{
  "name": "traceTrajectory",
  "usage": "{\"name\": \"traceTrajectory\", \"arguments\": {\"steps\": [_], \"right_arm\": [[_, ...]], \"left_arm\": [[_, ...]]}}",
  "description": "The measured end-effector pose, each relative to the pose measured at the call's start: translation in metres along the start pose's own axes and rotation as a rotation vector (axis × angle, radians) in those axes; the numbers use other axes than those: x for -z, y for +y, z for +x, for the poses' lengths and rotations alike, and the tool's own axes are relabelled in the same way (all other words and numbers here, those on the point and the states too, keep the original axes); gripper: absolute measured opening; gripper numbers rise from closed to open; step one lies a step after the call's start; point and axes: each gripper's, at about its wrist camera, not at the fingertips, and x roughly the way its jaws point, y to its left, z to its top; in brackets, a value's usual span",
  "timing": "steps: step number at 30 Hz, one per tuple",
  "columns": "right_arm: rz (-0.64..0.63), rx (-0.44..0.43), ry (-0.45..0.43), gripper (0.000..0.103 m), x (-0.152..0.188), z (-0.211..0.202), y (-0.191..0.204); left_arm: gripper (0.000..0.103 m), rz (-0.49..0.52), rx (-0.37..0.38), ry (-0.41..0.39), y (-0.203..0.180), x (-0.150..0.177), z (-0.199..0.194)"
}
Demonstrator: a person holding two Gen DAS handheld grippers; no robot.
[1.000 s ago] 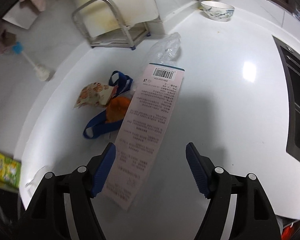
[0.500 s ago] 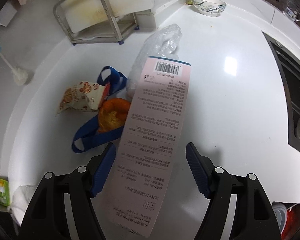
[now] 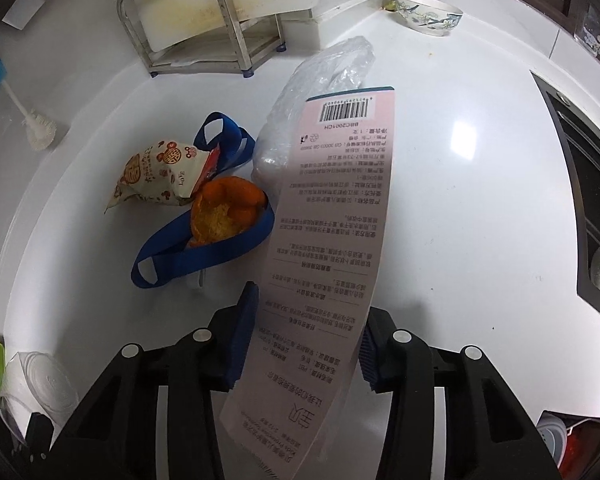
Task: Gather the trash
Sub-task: 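Grasp the pink receipt with the right tool while the left tool holds the cup, then carry the clear cup and pink receipt over the wastebasket with both tools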
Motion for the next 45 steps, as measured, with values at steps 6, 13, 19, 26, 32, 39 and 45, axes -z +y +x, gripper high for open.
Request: {"name": "traceTrajectory", "arguments": {"steps": [6, 13, 19, 26, 32, 39, 45], "right_arm": [[-0.009, -0.022, -0.028, 0.042, 0.002, -0.016, -0.012], [-0.024, -0.039, -0.071, 0.042, 0.008, -0.041, -0.038], [-0.029, -0.065, -0.088, 0.042, 0.014, -0.065, -0.069], [-0.119, -0.100, -0.104, 0.042, 0.034, -0.100, -0.093], [-0.206, -0.137, -0.102, 0.042, 0.063, -0.135, -0.130], [-0.293, -0.196, -0.079, 0.042, 0.105, -0.164, -0.189], [-0.420, -0.240, -0.024, 0.042, 0.146, -0.177, -0.236]], "left_arm": [[0.007, 0.008, -0.006, -0.014, -0.006, -0.002, -0.010], [0.007, 0.014, 0.000, -0.030, -0.022, -0.001, -0.026], [0.007, 0.013, 0.015, -0.036, -0.044, 0.004, -0.042], [0.007, 0.030, 0.030, -0.051, -0.082, 0.014, -0.070], [0.007, 0.019, 0.029, -0.058, -0.120, 0.035, -0.099], [0.007, -0.012, 0.009, -0.041, -0.172, 0.076, -0.133], [0.007, -0.073, -0.012, -0.018, -0.218, 0.127, -0.155]]}}
